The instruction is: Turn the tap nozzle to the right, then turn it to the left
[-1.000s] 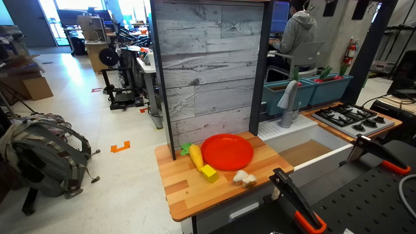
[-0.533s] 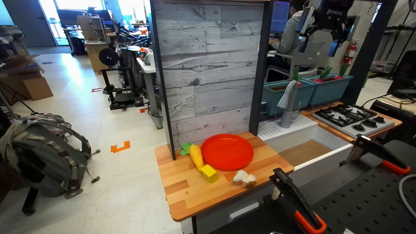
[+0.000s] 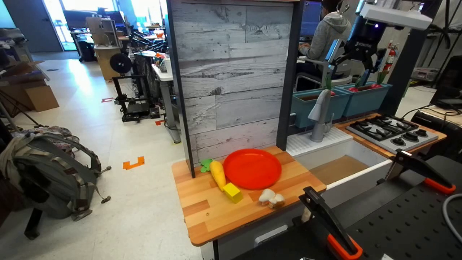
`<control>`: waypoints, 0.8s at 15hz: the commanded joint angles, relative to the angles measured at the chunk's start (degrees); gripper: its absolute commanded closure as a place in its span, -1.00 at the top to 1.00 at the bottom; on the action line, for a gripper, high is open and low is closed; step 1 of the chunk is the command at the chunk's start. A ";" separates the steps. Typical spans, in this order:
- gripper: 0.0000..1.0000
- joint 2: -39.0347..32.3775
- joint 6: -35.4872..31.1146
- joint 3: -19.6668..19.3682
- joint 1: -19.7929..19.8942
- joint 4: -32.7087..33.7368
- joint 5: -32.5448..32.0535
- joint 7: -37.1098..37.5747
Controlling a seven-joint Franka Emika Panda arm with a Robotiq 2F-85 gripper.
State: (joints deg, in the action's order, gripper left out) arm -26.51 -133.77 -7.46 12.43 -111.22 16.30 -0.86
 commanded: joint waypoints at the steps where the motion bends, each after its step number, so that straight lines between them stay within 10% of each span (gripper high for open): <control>1: 1.00 -5.33 -4.68 0.81 0.71 4.49 2.60 3.95; 12: 1.00 -12.53 -10.44 0.99 -2.81 8.26 -0.25 11.89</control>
State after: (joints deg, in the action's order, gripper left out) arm -36.96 -143.81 -6.44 10.56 -105.21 17.27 8.63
